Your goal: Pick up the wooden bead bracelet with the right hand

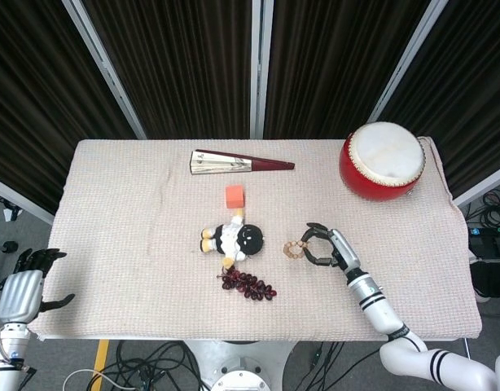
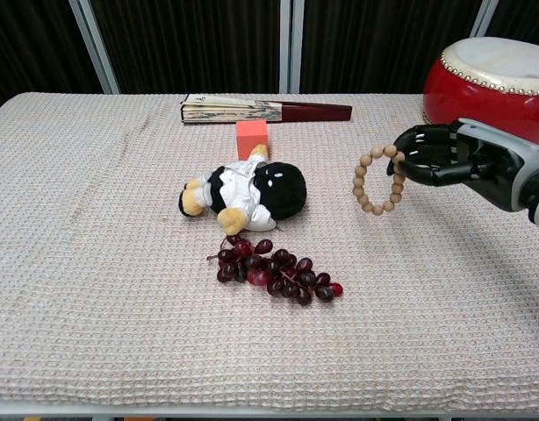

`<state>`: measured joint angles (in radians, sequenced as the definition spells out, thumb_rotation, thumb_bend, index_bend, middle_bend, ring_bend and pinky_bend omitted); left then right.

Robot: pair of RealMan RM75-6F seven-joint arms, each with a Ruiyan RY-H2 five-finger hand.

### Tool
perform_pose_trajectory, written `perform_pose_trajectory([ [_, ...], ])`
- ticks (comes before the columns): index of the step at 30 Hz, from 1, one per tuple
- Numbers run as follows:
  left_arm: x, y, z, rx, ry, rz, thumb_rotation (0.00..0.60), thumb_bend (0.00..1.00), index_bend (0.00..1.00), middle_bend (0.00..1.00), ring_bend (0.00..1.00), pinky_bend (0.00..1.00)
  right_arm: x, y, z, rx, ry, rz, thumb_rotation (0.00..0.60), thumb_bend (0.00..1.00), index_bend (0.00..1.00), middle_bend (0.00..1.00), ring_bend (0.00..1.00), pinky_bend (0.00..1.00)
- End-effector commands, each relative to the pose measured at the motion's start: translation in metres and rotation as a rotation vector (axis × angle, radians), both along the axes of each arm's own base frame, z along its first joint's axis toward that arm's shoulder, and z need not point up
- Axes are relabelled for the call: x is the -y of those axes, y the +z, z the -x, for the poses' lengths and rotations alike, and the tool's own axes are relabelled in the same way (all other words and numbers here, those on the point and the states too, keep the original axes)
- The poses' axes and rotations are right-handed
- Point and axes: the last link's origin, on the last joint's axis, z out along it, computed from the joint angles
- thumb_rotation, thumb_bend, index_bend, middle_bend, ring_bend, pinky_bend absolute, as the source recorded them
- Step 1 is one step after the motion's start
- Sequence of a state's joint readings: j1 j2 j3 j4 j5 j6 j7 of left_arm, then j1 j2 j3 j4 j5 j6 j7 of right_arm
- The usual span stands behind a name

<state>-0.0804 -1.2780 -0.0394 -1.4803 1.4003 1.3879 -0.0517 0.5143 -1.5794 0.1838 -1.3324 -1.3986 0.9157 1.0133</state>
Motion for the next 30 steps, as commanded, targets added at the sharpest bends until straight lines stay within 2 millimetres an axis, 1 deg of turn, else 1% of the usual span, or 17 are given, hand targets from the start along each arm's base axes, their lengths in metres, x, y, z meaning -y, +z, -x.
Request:
perform_pose_trajectory([
  [1,0.0,0.0,0.0,-0.001,-0.001,-0.001,0.6,0.0,0.25,0.16,0.11,0.06,-0.001,0.02,-0.009,0.575,-0.258,-0.25,0.6,0.43,0.59,0.47,0.1,0.0],
  [3,-0.001,0.0,-0.001,0.0,-0.002,0.001,0.6,0.0,0.25,0.16,0.11,0.06,-0.002,0.019,-0.01,0.691,-0.263,-0.299,0.6,0.42,0.57,0.46,0.09,0.0],
  [9,0.0,0.001,-0.001,0.001,-0.001,0.003,0.6,0.0,0.25,0.16,0.11,0.06,-0.002,0.018,-0.009,0.922,-0.215,-0.43,0.6,0.43,0.52,0.44,0.08,0.0],
  [13,0.0,0.001,-0.001,0.003,0.001,0.005,0.6,0.0,0.25,0.16,0.11,0.06,0.001,0.019,-0.01,1.007,-0.174,-0.48,0.6,0.43,0.42,0.39,0.04,0.0],
  [16,0.0,0.0,-0.001,0.004,0.001,0.009,0.6,0.0,0.24,0.16,0.11,0.06,0.003,0.02,-0.011,1.04,-0.136,-0.504,0.6,0.41,0.34,0.34,0.0,0.0],
  [20,0.0,0.0,-0.001,0.003,0.002,0.01,0.6,0.0,0.25,0.16,0.11,0.06,0.005,0.019,-0.012,1.047,-0.096,-0.509,0.6,0.37,0.29,0.32,0.0,0.0],
  [22,0.0,0.0,0.0,0.004,0.001,0.011,0.6,0.0,0.24,0.16,0.11,0.06,0.007,0.019,-0.01,1.006,-0.076,-0.486,0.6,0.34,0.27,0.32,0.0,0.0],
  [24,0.0,0.0,0.0,0.005,0.001,0.012,0.6,0.0,0.25,0.16,0.11,0.06,0.009,0.016,-0.008,0.905,-0.048,-0.438,0.596,0.28,0.27,0.32,0.0,0.0],
  [25,0.0,-0.001,0.0,0.005,0.002,0.014,0.6,0.0,0.25,0.16,0.11,0.06,0.009,0.015,-0.008,0.866,-0.036,-0.415,0.57,0.25,0.27,0.33,0.0,0.0],
  [26,-0.001,-0.001,0.0,0.005,0.003,0.017,0.6,0.0,0.25,0.16,0.11,0.06,0.009,0.014,-0.008,0.837,-0.03,-0.398,0.529,0.23,0.27,0.34,0.0,0.0],
  [27,0.0,-0.001,0.0,0.004,0.004,0.019,0.6,0.0,0.25,0.16,0.11,0.06,0.008,0.014,-0.009,0.814,-0.026,-0.382,0.465,0.23,0.27,0.34,0.0,0.0],
  [28,0.0,-0.002,0.0,0.004,0.004,0.021,0.6,0.0,0.25,0.16,0.11,0.06,0.007,0.014,-0.01,0.8,-0.023,-0.374,0.413,0.23,0.27,0.35,0.0,0.0],
  [30,-0.001,-0.002,0.0,0.005,0.004,0.026,0.6,0.0,0.25,0.16,0.11,0.06,0.007,0.012,-0.009,0.739,-0.011,-0.336,0.347,0.21,0.28,0.36,0.0,0.0],
])
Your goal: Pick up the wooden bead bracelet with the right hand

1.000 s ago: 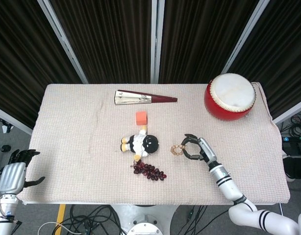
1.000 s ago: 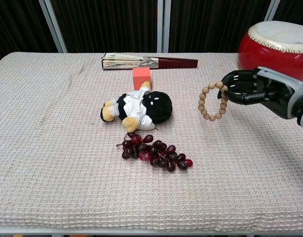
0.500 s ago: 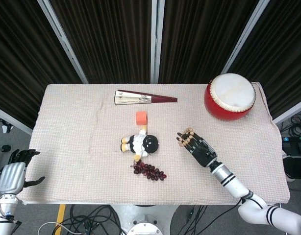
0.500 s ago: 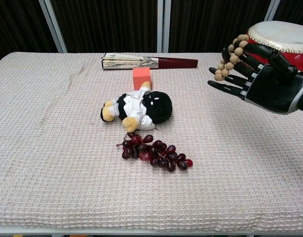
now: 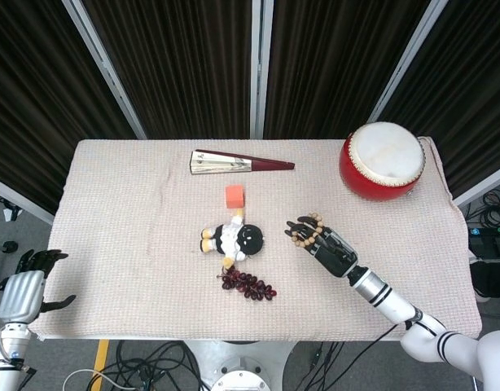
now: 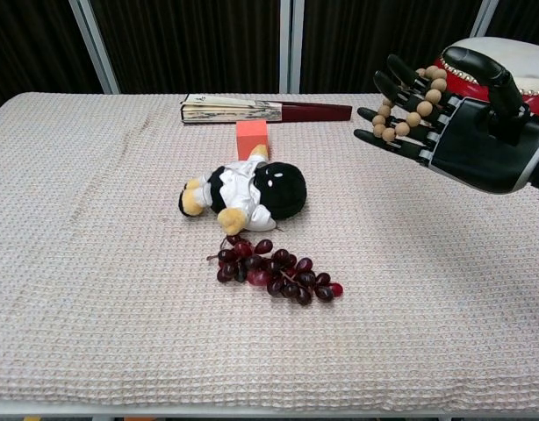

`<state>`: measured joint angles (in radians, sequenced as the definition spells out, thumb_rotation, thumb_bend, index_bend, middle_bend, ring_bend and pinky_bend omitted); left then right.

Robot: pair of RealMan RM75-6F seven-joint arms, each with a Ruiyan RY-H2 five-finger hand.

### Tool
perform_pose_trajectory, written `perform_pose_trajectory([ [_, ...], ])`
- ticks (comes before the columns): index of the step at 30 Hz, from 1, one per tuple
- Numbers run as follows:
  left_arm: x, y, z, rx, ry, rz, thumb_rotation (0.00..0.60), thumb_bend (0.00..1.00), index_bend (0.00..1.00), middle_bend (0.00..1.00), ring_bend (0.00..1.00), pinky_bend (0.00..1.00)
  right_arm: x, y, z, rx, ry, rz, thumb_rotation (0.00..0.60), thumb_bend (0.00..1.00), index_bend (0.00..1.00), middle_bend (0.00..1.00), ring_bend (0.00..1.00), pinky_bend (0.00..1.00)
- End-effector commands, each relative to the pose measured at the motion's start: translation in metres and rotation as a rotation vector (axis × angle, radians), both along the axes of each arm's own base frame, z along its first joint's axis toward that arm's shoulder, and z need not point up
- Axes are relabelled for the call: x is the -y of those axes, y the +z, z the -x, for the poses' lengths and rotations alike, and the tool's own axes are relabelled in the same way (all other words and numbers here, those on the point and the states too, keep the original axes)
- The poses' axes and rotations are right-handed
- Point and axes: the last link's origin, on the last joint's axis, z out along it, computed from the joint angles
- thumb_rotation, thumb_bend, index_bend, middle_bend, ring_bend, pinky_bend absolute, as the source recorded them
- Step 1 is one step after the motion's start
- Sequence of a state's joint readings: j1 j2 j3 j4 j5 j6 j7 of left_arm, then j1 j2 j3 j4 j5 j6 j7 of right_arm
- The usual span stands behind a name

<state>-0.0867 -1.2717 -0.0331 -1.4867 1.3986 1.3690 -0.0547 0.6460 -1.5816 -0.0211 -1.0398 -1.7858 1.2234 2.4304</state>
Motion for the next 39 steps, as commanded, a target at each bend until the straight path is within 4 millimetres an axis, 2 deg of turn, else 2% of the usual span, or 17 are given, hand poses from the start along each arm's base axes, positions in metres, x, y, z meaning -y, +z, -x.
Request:
perform_pose_trajectory([
  [1,-0.001,-0.001,0.0,0.0,0.001,0.005,0.6,0.0,0.25,0.16,0.11,0.06,0.0,-0.007,0.0,-0.174,0.025,0.099,0.321,0.17,0.3,0.37,0.0,0.0],
  [3,-0.001,-0.001,0.0,0.0,0.002,0.008,0.6,0.0,0.25,0.16,0.11,0.06,0.0,-0.011,0.0,-0.271,0.034,0.155,0.291,0.08,0.32,0.38,0.0,0.0],
  [5,-0.001,-0.002,0.0,0.001,0.004,0.009,0.6,0.0,0.25,0.16,0.11,0.06,0.0,-0.013,0.0,-0.33,0.031,0.189,0.269,0.05,0.33,0.39,0.0,0.0],
  [7,-0.001,-0.002,0.0,0.001,0.005,0.012,0.6,0.0,0.25,0.16,0.11,0.06,0.001,-0.015,0.0,-0.422,0.046,0.238,0.25,0.04,0.34,0.39,0.0,0.0],
  [10,-0.001,-0.003,0.0,0.001,0.005,0.017,0.6,0.0,0.25,0.16,0.11,0.06,0.003,-0.017,-0.004,-0.548,0.073,0.323,0.224,0.1,0.36,0.4,0.0,0.0],
  [12,-0.001,-0.003,0.001,0.004,0.007,0.021,0.6,0.0,0.25,0.16,0.11,0.06,0.002,-0.018,-0.01,-0.542,0.053,0.327,0.216,0.17,0.38,0.42,0.02,0.0],
  [15,-0.001,-0.003,0.001,0.006,0.009,0.021,0.6,0.0,0.25,0.16,0.11,0.06,0.002,-0.019,-0.011,-0.545,0.035,0.326,0.217,0.22,0.44,0.49,0.06,0.0],
  [21,0.0,-0.003,0.002,0.008,0.011,0.025,0.6,0.0,0.26,0.16,0.11,0.06,0.004,-0.024,-0.012,-0.557,0.016,0.321,0.222,0.17,0.59,0.58,0.1,0.0],
  [29,-0.002,-0.005,0.002,0.013,0.012,0.036,0.6,0.0,0.26,0.16,0.11,0.06,0.009,-0.028,-0.017,-0.579,0.01,0.34,0.226,0.18,0.62,0.61,0.12,0.0],
  [32,-0.002,-0.005,0.003,0.012,0.013,0.036,0.6,0.0,0.26,0.16,0.11,0.06,0.01,-0.029,-0.018,-0.593,0.013,0.35,0.228,0.23,0.62,0.61,0.12,0.0],
  [39,-0.003,-0.006,0.004,0.017,0.016,0.046,0.6,0.0,0.26,0.16,0.11,0.06,0.012,-0.032,-0.021,-0.589,0.014,0.34,0.219,0.48,0.59,0.6,0.09,0.0],
])
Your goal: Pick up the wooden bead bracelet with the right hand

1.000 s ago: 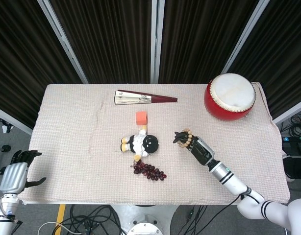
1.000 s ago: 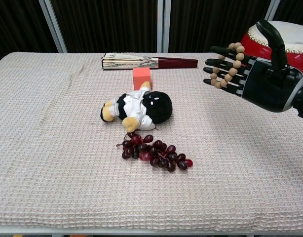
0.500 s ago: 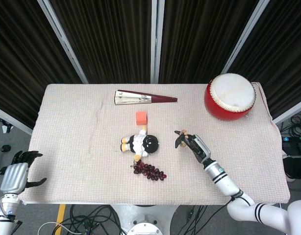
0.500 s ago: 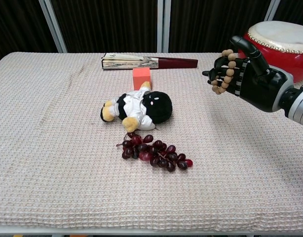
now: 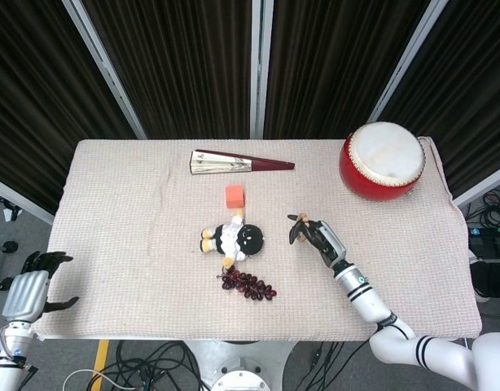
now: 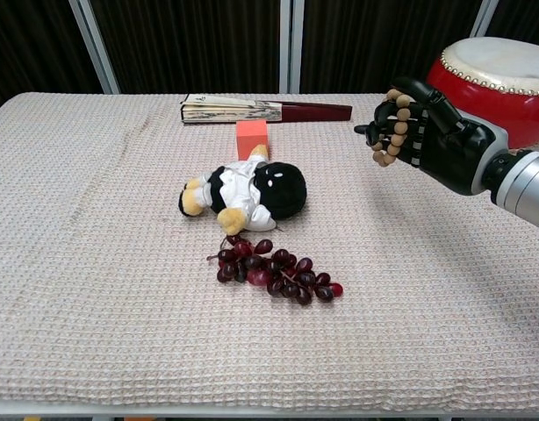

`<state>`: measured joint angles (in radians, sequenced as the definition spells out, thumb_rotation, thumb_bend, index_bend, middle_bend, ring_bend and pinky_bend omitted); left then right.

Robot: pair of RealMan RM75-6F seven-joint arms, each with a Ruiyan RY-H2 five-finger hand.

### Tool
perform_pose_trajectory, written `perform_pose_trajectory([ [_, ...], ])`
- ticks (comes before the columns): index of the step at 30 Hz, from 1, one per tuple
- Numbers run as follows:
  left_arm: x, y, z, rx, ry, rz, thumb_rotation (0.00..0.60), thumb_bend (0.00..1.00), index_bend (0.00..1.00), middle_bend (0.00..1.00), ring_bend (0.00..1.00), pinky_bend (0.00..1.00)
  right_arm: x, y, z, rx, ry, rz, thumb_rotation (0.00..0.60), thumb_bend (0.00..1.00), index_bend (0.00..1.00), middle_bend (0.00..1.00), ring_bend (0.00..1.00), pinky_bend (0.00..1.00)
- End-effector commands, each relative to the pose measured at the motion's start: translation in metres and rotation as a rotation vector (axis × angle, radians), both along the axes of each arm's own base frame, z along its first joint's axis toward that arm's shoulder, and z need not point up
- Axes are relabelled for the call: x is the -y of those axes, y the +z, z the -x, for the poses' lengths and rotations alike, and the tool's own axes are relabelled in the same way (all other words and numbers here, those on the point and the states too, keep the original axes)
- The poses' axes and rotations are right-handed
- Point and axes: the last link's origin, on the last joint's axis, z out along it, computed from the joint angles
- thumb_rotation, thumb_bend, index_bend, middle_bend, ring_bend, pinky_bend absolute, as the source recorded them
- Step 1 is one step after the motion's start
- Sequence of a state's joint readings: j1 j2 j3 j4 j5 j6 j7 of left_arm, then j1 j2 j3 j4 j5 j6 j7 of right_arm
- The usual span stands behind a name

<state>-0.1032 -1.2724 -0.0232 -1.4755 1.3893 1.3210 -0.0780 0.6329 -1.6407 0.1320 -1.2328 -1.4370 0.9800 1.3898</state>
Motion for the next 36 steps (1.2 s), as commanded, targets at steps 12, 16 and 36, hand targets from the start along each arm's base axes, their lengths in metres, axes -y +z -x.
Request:
perform_pose_trajectory([
  [12,-0.0011,-0.0002,0.0015,0.002,0.007,0.002,0.6,0.0,0.26,0.16,0.11,0.06,0.0026,-0.0056,-0.0022,0.0,0.018,-0.018,0.208,0.62,0.56,0.6,0.08,0.0],
  [16,-0.0014,-0.0004,0.0015,0.001,0.006,0.003,0.6,0.0,0.26,0.16,0.11,0.06,0.0047,-0.0045,-0.0025,-0.004,0.02,-0.009,0.209,0.66,0.55,0.6,0.08,0.0],
  [36,-0.0034,-0.0007,0.001,-0.001,0.001,0.005,0.6,0.0,0.26,0.16,0.11,0.06,0.0037,0.003,0.0013,-0.011,0.069,-0.014,0.212,1.0,0.34,0.45,0.0,0.0],
])
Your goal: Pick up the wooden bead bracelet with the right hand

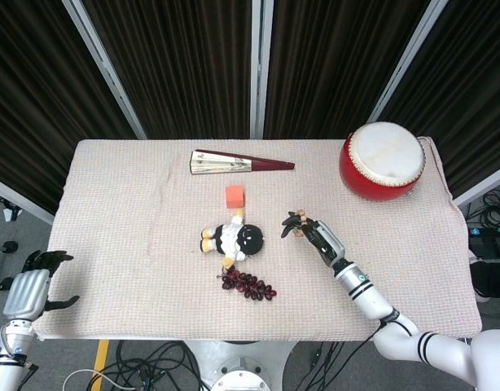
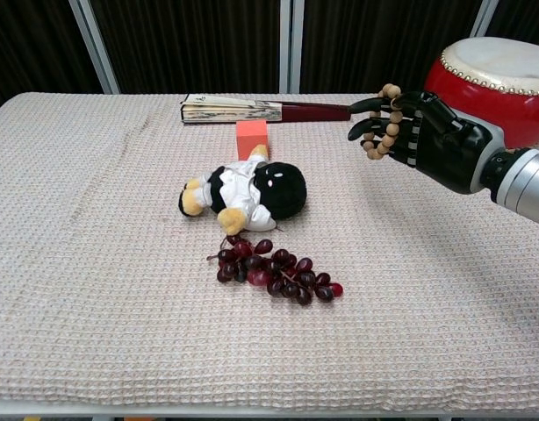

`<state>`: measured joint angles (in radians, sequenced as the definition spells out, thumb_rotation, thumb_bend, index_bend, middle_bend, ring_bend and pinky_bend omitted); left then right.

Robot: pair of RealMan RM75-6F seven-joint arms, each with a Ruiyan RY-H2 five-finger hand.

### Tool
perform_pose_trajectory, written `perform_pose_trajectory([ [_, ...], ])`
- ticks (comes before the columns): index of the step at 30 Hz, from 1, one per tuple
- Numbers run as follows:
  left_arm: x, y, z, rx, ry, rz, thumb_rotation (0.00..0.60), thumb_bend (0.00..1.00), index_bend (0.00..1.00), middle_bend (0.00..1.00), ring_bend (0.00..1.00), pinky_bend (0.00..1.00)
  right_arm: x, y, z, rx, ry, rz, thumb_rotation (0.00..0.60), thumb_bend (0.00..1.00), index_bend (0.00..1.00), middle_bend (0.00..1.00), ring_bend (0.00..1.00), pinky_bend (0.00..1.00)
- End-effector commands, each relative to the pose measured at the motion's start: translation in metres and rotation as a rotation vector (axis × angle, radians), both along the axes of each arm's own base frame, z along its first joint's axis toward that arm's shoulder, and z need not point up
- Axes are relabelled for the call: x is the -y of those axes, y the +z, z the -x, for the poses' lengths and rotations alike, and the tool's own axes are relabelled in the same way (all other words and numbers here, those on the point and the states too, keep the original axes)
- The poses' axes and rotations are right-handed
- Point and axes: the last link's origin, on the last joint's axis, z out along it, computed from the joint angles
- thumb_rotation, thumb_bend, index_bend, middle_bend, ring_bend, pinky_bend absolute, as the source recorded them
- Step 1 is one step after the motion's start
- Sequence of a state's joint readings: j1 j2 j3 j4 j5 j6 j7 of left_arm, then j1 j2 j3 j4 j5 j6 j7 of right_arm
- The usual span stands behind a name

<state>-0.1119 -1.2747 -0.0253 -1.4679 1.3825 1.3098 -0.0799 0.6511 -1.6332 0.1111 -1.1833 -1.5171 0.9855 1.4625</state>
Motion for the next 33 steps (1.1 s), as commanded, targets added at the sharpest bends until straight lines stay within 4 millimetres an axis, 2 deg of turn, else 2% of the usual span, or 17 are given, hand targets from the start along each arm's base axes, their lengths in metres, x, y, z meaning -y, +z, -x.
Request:
perform_pose_trajectory([
  [1,-0.0001,0.0001,-0.0001,0.0,0.0,0.0,0.6,0.0,0.26,0.16,0.11,0.06,-0.0003,0.0009,0.0002,0.003,0.011,0.001,0.211,1.0,0.34,0.45,0.0,0.0],
  [19,0.0003,0.0003,0.0002,0.001,-0.002,-0.003,0.6,0.0,0.26,0.16,0.11,0.06,-0.0002,0.0024,0.0049,0.01,0.052,-0.025,0.208,1.0,0.22,0.36,0.0,0.0],
  [29,-0.0007,0.0006,-0.0008,0.0,-0.006,-0.002,0.6,0.0,0.26,0.16,0.11,0.06,-0.0002,0.0058,0.0073,0.014,0.053,-0.008,0.207,1.0,0.21,0.37,0.0,0.0],
  [30,-0.001,0.0005,-0.0009,-0.001,-0.006,-0.002,0.6,0.0,0.26,0.16,0.11,0.06,-0.0006,0.0059,0.0075,0.018,0.05,-0.01,0.207,0.97,0.21,0.38,0.0,0.0],
  [32,-0.0011,0.0005,-0.0013,-0.002,-0.007,0.0,0.6,0.0,0.26,0.16,0.11,0.06,-0.0012,0.0061,0.0074,0.022,0.051,-0.014,0.208,0.84,0.21,0.41,0.0,0.0],
  [33,-0.0013,0.0004,-0.0015,-0.002,-0.007,0.001,0.6,0.0,0.26,0.16,0.11,0.06,-0.0015,0.006,0.0075,0.021,0.052,-0.016,0.21,0.72,0.21,0.42,0.0,0.0],
])
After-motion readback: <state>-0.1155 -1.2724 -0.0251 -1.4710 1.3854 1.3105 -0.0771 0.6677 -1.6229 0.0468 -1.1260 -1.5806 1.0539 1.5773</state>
